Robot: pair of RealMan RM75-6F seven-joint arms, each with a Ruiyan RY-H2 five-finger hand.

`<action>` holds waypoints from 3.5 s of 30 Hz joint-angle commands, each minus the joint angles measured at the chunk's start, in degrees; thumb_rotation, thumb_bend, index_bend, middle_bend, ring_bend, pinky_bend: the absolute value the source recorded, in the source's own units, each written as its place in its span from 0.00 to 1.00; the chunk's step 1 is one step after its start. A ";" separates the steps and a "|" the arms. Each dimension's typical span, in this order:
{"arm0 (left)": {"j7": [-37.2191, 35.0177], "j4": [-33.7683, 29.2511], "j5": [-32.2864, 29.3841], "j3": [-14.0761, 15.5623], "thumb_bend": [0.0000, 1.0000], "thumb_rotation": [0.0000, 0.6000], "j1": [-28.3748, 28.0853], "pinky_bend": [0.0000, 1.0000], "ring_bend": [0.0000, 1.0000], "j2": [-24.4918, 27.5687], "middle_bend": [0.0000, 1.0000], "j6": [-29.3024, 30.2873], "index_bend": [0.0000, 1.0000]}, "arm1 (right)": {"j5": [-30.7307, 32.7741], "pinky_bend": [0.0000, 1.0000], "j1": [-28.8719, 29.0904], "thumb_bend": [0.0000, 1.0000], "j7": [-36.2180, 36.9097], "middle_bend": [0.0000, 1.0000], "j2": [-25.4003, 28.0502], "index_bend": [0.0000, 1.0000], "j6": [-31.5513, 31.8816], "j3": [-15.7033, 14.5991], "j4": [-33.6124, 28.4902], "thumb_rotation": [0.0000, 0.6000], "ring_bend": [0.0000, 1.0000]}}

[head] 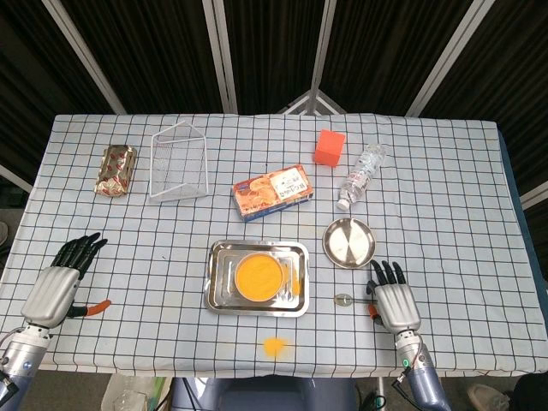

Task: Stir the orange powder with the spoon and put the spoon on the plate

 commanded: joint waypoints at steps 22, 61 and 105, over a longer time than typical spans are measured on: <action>0.10 -0.09 -0.09 0.05 0.00 1.00 -0.02 0.02 0.00 0.01 0.00 -0.11 0.00 | 2.48 0.00 0.05 0.45 0.38 0.09 -0.60 0.46 -0.32 -0.07 2.42 1.00 0.00; -0.01 -0.22 -0.21 0.05 0.00 1.00 -0.01 0.02 0.00 0.12 0.00 -0.18 0.00 | 1.38 0.00 0.18 0.52 2.53 0.11 -0.69 0.60 0.91 -0.50 2.18 1.00 0.00; -2.29 -1.09 -2.17 -0.65 0.00 1.00 -0.33 0.02 0.00 0.59 0.00 -1.27 0.00 | 15.71 0.00 14.22 0.53 -31.19 0.12 -9.97 0.60 7.75 11.43 -16.35 1.00 0.00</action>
